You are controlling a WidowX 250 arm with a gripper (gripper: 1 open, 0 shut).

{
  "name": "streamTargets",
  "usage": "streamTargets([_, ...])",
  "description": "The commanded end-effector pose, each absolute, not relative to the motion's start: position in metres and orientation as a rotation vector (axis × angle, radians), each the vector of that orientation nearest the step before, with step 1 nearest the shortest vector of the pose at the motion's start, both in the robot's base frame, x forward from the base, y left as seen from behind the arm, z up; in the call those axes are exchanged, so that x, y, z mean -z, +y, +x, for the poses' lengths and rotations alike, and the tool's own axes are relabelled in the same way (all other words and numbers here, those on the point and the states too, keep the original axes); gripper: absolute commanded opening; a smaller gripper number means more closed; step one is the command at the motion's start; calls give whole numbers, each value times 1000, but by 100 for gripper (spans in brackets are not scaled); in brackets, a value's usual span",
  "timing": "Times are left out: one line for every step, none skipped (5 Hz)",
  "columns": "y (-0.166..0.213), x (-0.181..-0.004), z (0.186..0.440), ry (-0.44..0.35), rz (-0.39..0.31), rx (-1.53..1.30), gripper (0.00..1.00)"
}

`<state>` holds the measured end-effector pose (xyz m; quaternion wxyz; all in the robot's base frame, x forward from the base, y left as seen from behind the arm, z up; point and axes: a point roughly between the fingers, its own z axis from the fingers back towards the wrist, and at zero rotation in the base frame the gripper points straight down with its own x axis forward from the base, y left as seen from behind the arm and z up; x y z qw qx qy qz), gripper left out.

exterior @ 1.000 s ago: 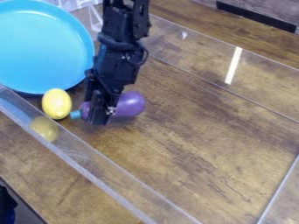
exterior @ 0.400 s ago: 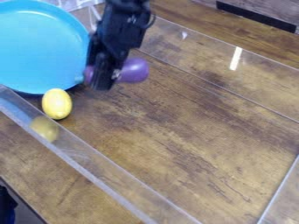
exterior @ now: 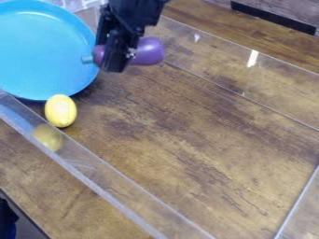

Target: Put the purple eggplant on the blue tray

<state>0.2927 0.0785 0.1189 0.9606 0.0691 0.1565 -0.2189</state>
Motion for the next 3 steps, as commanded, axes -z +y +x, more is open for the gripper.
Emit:
streamTargets([75,-155,301,223,193,426,0])
streamTargets([74,-159,302,220,202,417,0])
streamTargets([73,-158,305,215,205,420,0])
